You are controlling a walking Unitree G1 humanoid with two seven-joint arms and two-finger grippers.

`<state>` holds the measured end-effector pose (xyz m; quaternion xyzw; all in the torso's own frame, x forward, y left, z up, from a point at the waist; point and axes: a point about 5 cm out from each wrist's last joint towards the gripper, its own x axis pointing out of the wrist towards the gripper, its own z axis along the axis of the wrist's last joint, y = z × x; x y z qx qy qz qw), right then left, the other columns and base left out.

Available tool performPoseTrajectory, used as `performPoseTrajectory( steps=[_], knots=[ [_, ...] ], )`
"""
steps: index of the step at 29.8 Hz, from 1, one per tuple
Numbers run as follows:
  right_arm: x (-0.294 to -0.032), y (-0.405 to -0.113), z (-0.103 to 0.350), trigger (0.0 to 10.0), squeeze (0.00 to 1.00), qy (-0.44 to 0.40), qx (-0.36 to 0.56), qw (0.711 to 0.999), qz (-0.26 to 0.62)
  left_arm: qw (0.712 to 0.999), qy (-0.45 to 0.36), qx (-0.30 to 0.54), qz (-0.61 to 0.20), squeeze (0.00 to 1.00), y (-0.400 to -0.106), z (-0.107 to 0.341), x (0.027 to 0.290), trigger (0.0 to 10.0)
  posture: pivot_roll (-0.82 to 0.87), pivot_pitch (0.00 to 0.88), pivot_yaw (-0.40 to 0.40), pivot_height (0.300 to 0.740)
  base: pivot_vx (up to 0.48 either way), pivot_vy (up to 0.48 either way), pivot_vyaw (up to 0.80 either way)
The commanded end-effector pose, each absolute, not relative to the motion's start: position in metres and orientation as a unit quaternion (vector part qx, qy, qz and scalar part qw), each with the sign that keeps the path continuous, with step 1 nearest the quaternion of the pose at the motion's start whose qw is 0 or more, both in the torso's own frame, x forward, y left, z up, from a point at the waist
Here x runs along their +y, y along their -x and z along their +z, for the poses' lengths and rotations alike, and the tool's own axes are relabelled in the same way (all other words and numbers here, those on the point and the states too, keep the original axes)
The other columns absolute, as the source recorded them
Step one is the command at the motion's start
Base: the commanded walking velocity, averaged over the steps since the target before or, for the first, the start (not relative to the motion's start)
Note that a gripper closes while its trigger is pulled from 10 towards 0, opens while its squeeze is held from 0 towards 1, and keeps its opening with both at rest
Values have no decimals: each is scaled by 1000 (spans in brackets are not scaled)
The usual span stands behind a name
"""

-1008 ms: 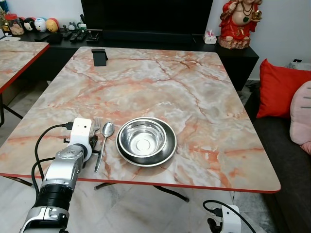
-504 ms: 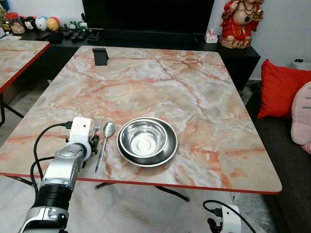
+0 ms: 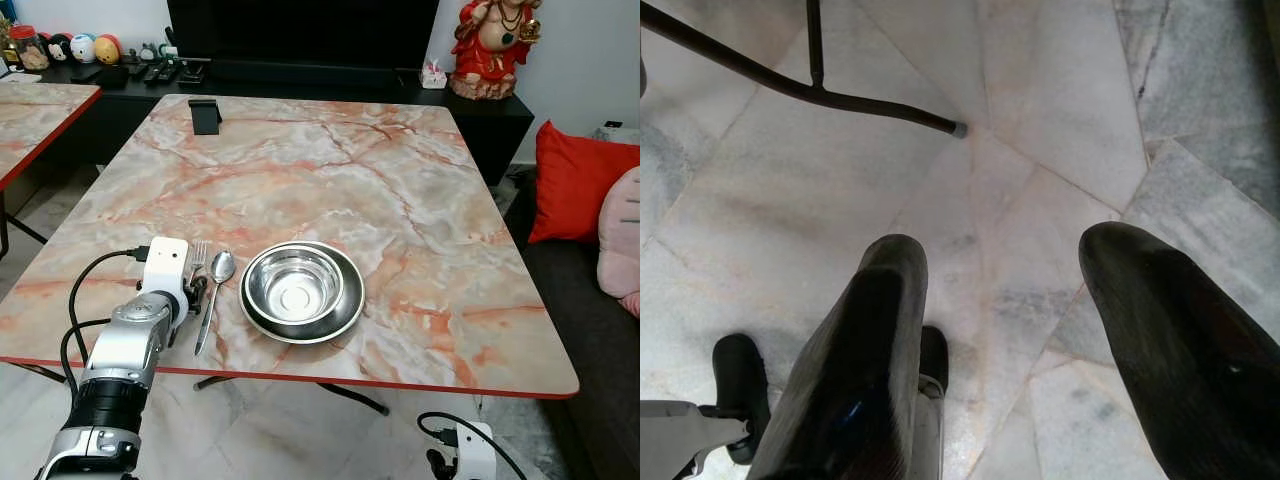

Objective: Setting the table

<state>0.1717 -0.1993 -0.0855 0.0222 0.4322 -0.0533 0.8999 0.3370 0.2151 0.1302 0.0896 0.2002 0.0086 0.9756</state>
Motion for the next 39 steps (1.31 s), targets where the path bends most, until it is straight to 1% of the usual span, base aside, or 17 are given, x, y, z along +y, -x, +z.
performPoseTrajectory(
  steps=[1, 2, 3, 4, 5, 6, 8, 9, 12, 13, 15, 16, 20, 23, 25, 28, 39],
  knots=[
    [-202, -170, -86, 10000, 0, -20, 437, 897, -55, 980, -98, 175, 15, 0, -340, 144, 215, 10000, 43, 0, -41, 740, 0, 0, 0],
    [-202, -170, -86, 10000, 0, -20, 437, 898, -55, 981, -100, 163, 17, 0, -341, 147, 214, 10000, 43, 0, -41, 740, 0, 0, 0],
    [-202, -170, -86, 10000, 0, -20, 436, 898, -56, 987, -101, 121, 15, 0, -344, 156, 212, 10000, 43, 0, -41, 740, 0, 0, 0],
    [-202, -170, -86, 10000, 0, -20, 436, 898, -56, 987, -101, 121, 15, 0, -344, 156, 212, 10000, 43, 0, -41, 740, 0, 0, 0],
    [-202, -170, -86, 10000, 0, -21, 436, 898, -57, 992, -107, 73, 12, 0, -345, 164, 210, 10000, 43, 0, -40, 740, 0, 0, 0],
    [-202, -170, -86, 10000, 0, -21, 435, 898, -57, 993, -106, 49, 8, 0, -345, 167, 208, 10000, 39, 0, -39, 740, 0, 0, 0],
    [-202, -169, -86, 10000, 0, -22, 434, 899, -58, 996, -83, 10, -3, 0, -343, 172, 203, 10000, 40, 0, -37, 740, 0, 0, 0],
    [-202, -168, -87, 10000, 0, -22, 435, 898, -59, 997, -71, -28, -15, 0, -338, 174, 195, 10000, 35, 0, -33, 740, 0, 0, 0],
    [-202, -166, -87, 10000, 0, -21, 437, 897, -59, 996, -68, -56, -18, 0, -333, 171, 190, 10000, 36, 0, -30, 740, 0, 0, 0],
    [-202, -166, -87, 10000, 0, -21, 437, 897, -59, 996, -68, -56, -18, 0, -333, 171, 190, 10000, 36, 0, -30, 740, 0, 0, 0],
    [-201, -163, -89, 10000, 0, -23, 439, 896, -63, 996, -55, -67, -6, 0, -326, 152, 187, 10000, 25, 0, -29, 740, 0, 0, 0],
    [-201, -163, -89, 10000, 0, -23, 439, 896, -63, 996, -55, -67, -6, 0, -326, 152, 187, 10000, 25, 0, -29, 740, 0, 0, 0],
    [-202, -162, -89, 10000, 0, -20, 440, 895, -68, 995, -59, -79, -28, 0, -323, 143, 182, 10000, 13, 0, -28, 740, 0, 0, 0],
    [-203, -163, -89, 10000, 0, -25, 435, 897, -79, 993, -72, -85, -31, 0, -324, 145, 185, 10000, -4, 0, -28, 740, 0, 0, 0],
    [-204, -162, -88, 10000, 0, -29, 433, 897, -90, 991, -96, -88, -36, 0, -323, 144, 187, 10000, -1, 0, -28, 740, 0, 0, 0],
    [-204, -162, -88, 10000, 0, -30, 433, 896, -94, 991, -94, -90, -34, 0, -323, 143, 188, 10000, 2, 0, -28, 740, 0, 0, 0],
    [-200, -166, -87, 10000, 0, -43, 426, 895, -121, 989, -98, -100, -55, 0, -333, 149, 183, 10000, -27, 0, 30, 740, 0, 0, 0]
  ],
)
